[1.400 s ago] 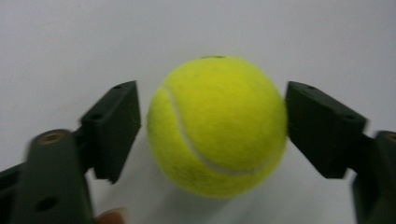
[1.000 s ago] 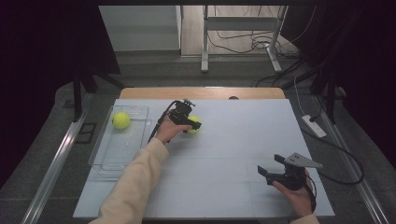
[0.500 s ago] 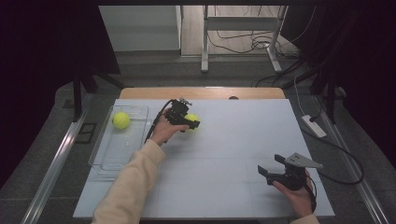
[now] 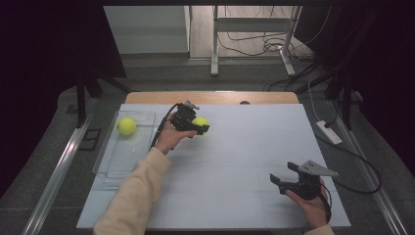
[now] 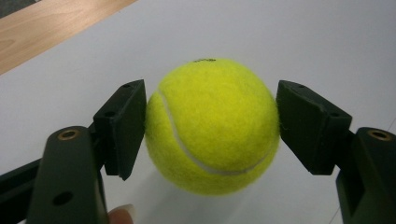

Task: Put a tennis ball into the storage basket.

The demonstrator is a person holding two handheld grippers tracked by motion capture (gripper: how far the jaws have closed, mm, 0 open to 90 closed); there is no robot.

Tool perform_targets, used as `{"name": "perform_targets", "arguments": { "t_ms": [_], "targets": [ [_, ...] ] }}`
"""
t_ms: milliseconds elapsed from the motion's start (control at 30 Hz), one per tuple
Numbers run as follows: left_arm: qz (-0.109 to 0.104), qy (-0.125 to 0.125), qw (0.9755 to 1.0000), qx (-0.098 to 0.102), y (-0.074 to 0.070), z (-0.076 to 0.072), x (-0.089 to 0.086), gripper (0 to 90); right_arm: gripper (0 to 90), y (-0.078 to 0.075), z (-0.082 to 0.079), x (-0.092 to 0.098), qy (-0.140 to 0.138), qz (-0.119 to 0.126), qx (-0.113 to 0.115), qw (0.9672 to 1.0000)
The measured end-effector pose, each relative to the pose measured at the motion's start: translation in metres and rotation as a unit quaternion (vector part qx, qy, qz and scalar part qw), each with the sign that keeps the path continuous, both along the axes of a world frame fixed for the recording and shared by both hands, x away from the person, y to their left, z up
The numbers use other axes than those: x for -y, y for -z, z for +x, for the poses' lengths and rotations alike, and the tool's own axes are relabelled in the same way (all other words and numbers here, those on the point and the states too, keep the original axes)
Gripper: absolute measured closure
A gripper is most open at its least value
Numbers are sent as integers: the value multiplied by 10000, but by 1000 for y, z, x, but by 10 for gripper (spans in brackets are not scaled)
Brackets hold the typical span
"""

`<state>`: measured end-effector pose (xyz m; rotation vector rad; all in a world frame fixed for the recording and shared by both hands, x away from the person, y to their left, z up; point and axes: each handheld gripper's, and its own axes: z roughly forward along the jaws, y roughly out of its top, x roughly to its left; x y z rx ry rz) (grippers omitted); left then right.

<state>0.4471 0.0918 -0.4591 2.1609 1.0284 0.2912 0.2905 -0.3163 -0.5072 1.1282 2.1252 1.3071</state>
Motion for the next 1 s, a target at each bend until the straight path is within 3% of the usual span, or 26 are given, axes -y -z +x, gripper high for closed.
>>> {"name": "perform_targets", "arguments": {
  "t_ms": [1000],
  "targets": [
    [-411,-44,9980,482,-31,-24,-17,286,126,-1,0,0,40,25,-4,10000]
  ]
}}
